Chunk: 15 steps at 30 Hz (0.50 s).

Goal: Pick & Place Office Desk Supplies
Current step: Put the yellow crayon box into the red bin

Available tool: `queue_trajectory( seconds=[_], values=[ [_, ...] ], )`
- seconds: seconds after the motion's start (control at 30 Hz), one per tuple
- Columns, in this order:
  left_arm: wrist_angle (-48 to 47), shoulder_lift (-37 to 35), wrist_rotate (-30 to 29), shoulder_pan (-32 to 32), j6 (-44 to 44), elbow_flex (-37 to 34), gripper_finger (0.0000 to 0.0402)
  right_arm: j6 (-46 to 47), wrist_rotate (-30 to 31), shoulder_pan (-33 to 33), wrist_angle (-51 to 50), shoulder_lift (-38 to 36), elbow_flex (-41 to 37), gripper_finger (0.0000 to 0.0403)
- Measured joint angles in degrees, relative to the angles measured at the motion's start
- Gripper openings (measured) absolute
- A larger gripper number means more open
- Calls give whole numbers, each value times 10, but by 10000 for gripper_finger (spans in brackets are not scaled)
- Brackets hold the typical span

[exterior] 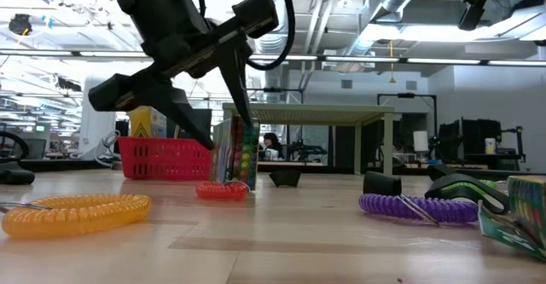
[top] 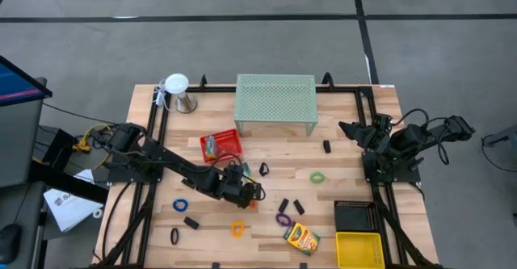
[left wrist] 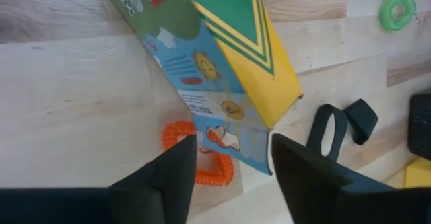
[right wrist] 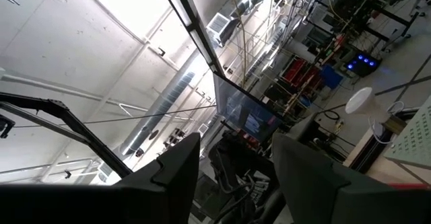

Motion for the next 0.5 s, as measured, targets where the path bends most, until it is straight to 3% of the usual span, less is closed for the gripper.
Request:
queue_trajectory(
  seconds=[0.5],
  values=[
    [5, 7, -3, 0, -6, 0, 37, -2, 0, 0, 0, 0, 0, 182]
  ],
)
